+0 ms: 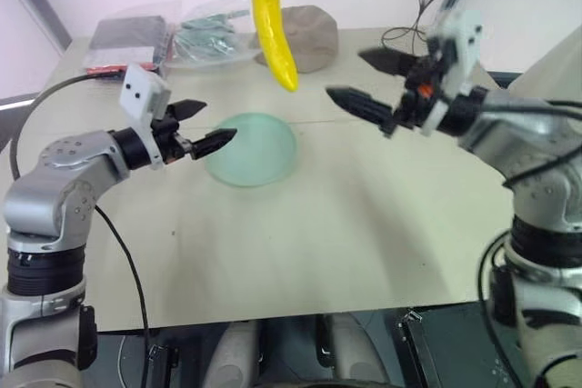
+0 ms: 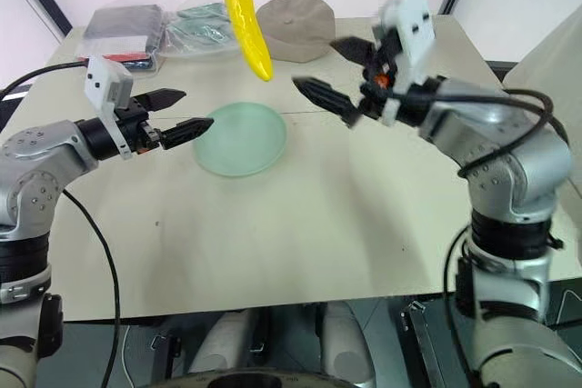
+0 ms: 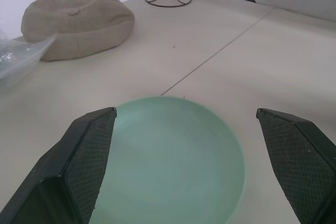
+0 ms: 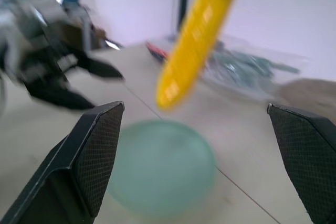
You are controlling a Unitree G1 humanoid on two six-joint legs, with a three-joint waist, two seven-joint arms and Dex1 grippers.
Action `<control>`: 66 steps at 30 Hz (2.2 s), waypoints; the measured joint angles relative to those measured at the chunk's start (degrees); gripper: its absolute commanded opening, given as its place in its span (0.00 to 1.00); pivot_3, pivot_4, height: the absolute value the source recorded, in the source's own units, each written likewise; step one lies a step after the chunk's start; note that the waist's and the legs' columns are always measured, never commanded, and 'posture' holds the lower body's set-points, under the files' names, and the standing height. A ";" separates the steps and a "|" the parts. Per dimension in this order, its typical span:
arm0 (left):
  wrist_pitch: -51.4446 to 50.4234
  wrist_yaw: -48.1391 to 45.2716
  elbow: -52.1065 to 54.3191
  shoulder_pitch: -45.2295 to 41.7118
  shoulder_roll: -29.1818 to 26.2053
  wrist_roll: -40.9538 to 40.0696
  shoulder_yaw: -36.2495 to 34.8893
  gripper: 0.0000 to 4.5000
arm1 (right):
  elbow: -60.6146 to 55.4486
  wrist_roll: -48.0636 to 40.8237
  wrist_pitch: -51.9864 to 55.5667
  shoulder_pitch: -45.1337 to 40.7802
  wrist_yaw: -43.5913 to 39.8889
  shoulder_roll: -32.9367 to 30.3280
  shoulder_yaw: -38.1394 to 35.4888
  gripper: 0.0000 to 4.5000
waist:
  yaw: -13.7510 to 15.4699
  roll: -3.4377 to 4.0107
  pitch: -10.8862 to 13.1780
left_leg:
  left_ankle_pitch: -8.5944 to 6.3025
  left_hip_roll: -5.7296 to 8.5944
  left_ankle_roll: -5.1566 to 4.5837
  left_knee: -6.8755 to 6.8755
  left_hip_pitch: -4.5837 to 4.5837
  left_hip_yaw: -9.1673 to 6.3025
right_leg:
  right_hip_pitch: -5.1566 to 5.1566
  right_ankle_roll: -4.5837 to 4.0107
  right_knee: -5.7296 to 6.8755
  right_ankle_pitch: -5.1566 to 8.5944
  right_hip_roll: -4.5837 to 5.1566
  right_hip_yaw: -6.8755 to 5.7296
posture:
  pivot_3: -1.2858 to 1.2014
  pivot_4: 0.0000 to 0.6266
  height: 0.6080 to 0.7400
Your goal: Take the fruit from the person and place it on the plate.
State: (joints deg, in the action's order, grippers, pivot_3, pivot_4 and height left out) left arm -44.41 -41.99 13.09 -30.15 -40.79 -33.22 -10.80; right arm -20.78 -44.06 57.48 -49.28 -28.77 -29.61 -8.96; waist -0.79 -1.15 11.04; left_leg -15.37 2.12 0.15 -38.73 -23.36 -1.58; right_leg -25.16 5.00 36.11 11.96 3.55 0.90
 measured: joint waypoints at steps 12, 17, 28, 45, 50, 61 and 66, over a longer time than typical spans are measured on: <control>0.51 1.50 -0.49 0.73 0.26 0.05 -0.35 0.99 | 11.19 0.72 3.03 -9.39 9.00 10.58 3.68 1.00 | -0.09 0.00 0.00 | 0.02 0.07 0.04 0.43 -0.01 0.06 | -0.23 -0.01 -0.02 -0.01 0.07 0.05 | 0.52 0.24 1.00; 0.02 2.48 1.42 1.90 0.19 -0.57 -2.17 0.99 | 14.54 2.94 0.66 -9.87 7.97 11.73 5.13 1.00 | -0.29 0.01 0.00 | 0.03 0.06 0.05 0.58 -0.01 0.06 | -0.32 -0.02 -0.04 -0.01 0.04 0.05 | 0.52 0.24 1.00; -4.79 2.23 9.64 9.26 -3.65 -9.98 -11.91 0.99 | 21.05 6.10 -3.27 -12.00 4.95 15.00 6.98 1.00 | -0.25 0.02 0.01 | 0.03 0.06 0.05 0.58 -0.01 0.06 | -0.30 -0.02 -0.06 -0.01 0.05 0.02 | 0.52 0.24 1.00; -6.52 5.71 14.84 17.75 -5.81 -25.17 -24.56 1.00 | 25.70 9.21 -5.65 -13.17 1.54 16.39 7.66 0.88 | -0.33 0.05 0.03 | 0.03 0.06 0.06 0.60 0.00 0.06 | -0.29 -0.04 -0.10 0.00 0.04 0.01 | 0.52 0.24 1.00; -6.24 6.69 15.11 18.95 -6.36 -26.33 -25.50 1.00 | 27.04 9.64 -6.21 -13.48 0.95 16.72 7.64 0.40 | -0.35 0.05 0.03 | 0.03 0.06 0.06 0.60 0.00 0.06 | -0.29 -0.04 -0.10 0.00 0.03 0.00 | 0.52 0.24 1.00; -5.30 6.95 14.59 20.83 -8.00 -26.77 -26.02 1.00 | 27.27 10.23 -6.37 -13.99 0.53 16.76 7.66 0.29 | -0.36 0.07 0.04 | 0.03 0.06 0.06 0.63 0.01 0.06 | -0.30 -0.05 -0.11 0.01 0.03 0.01 | 0.52 0.24 1.00; -5.24 6.03 13.64 23.13 -9.94 -25.65 -25.99 1.00 | 27.17 10.21 -3.74 -13.34 1.49 17.46 8.07 0.29 | -0.42 0.08 0.04 | 0.03 0.05 0.06 0.65 0.01 0.06 | -0.31 -0.24 -0.12 0.12 0.03 0.01 | 0.52 0.24 1.00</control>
State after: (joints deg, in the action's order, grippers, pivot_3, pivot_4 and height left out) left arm -49.65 -35.96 26.73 -7.01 -50.72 -58.87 -36.78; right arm 6.39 -33.85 53.74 -62.63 -27.28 -12.15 -0.89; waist -1.21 -1.07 11.08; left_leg -15.35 2.17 0.21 -38.08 -23.35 -1.52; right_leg -25.46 4.76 35.99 12.08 3.59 0.91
